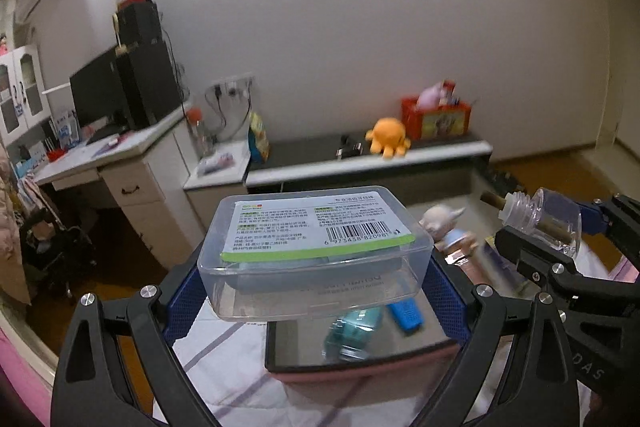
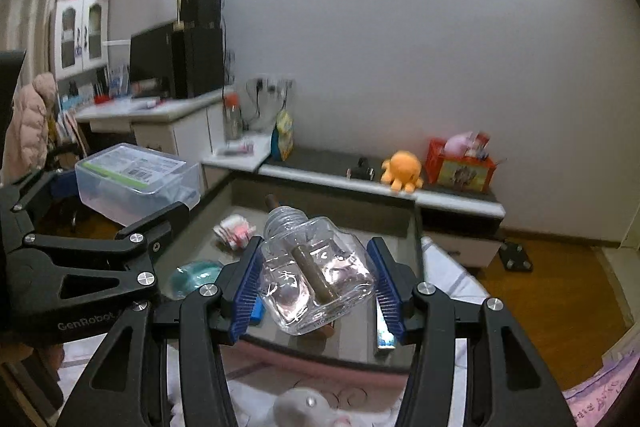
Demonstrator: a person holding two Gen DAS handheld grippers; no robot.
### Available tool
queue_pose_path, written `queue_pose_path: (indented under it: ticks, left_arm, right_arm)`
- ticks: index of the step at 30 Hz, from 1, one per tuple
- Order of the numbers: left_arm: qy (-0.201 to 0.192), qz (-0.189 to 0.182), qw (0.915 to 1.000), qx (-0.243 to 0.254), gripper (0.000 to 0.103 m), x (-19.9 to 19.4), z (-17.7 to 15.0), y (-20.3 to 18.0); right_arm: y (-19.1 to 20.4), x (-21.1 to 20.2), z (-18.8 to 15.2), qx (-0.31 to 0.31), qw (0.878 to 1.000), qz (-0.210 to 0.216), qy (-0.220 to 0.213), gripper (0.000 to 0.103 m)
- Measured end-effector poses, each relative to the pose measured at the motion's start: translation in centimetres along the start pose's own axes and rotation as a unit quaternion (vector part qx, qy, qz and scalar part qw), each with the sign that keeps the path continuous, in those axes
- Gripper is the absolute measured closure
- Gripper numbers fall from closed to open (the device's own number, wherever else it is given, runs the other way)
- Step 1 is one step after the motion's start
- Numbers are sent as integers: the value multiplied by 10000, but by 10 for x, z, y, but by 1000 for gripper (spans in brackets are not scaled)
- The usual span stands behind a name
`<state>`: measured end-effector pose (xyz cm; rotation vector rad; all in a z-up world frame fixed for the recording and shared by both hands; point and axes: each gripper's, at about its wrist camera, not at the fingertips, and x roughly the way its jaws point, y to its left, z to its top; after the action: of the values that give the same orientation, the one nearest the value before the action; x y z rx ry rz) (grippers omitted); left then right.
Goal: Organize rigid objects
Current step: 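Carry both items over the pink box and open both tools to drop them, then withdraw both tools from the box toward the block figure and charger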
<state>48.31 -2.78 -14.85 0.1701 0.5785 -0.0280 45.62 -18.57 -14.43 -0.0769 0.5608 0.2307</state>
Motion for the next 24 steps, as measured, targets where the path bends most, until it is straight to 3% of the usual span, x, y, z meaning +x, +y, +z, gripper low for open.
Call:
queue_pose_path:
  ticks: [4, 9, 17, 19, 21, 24]
  left_arm:
    - [494, 56, 9987, 111, 7, 34, -7, 6]
    - [766, -6, 9970, 74, 7, 59, -13, 10]
    - [792, 13, 9969, -35, 6, 67, -16, 11]
    - [744, 80, 9972, -23, 6, 61, -15, 13]
    - [634, 113, 9979, -27, 6, 50, -13, 14]
    - [401, 139, 9990, -117, 3, 27, -11, 20]
  right_arm:
    - [2, 41, -5, -49, 9982, 276, 525, 49]
    - [-2, 79, -14, 294, 9887, 916, 1153, 49]
    - [1, 87, -13, 114, 9920, 618, 1096, 47]
    - [1, 84, -13, 105, 9928, 596, 1034, 41]
    - [1, 74, -12, 99, 9949, 465, 887, 23]
    - [1, 57, -6, 56, 9967, 405, 695, 22]
